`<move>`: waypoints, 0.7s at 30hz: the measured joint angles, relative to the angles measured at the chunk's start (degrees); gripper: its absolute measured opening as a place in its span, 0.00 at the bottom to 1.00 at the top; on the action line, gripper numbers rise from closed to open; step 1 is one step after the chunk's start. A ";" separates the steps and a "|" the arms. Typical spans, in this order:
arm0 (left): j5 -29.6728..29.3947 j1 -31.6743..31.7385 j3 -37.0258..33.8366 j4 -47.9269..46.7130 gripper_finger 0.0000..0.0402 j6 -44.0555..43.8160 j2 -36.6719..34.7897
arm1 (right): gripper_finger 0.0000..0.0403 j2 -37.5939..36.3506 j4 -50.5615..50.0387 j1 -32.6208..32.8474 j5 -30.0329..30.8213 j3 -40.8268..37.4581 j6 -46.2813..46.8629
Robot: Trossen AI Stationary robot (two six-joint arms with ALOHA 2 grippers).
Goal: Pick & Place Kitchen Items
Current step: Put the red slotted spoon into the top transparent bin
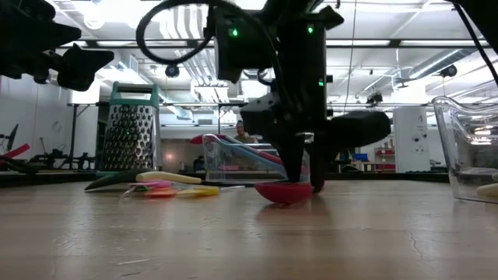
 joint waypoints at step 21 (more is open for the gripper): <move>0.00 0.00 0.00 -0.02 0.78 0.02 0.00 | 0.14 -0.02 2.46 0.00 -1.52 -0.89 1.01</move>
